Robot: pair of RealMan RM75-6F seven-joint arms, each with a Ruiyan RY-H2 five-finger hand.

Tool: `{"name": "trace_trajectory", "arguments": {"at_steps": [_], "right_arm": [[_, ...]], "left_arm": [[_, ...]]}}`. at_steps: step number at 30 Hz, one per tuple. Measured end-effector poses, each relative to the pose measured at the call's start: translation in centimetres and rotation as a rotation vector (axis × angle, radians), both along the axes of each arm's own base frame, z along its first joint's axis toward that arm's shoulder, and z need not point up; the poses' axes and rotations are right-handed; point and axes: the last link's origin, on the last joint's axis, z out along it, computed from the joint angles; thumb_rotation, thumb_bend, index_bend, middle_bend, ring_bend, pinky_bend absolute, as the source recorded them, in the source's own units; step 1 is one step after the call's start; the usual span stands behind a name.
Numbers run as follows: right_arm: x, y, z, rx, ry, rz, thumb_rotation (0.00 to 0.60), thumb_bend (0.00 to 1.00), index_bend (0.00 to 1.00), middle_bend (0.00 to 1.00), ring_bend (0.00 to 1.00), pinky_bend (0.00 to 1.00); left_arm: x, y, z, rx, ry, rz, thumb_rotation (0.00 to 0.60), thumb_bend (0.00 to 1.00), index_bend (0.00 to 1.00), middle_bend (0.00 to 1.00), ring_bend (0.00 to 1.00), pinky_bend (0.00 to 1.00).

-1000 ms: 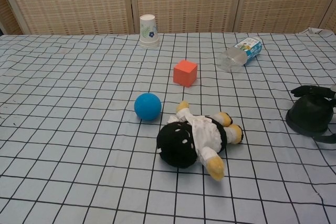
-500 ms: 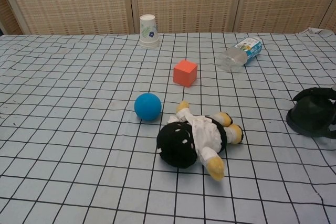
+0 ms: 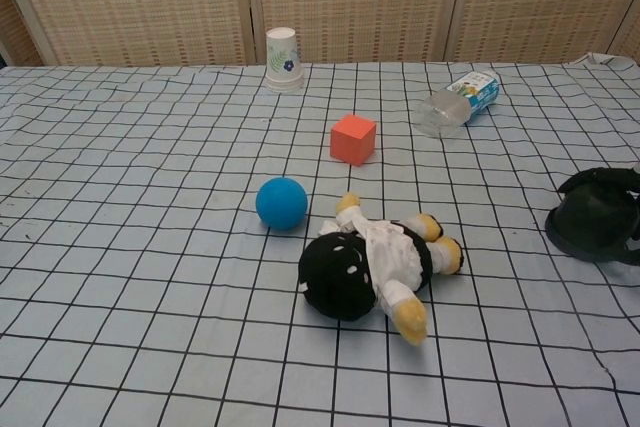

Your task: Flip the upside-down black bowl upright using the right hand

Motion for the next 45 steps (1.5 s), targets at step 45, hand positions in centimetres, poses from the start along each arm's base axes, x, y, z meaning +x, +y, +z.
{"name": "trace_trajectory", "arguments": {"at_steps": [45], "right_arm": [[0.6, -1.1, -0.6, 0.01, -0.02, -0.04, 0.6, 0.18, 0.08, 0.29, 0.07, 0.15]], "left_arm": [[0.0, -0.1, -0.1, -0.008, -0.007, -0.002, 0.6, 0.36, 0.33, 0.25, 0.22, 0.45]]}}
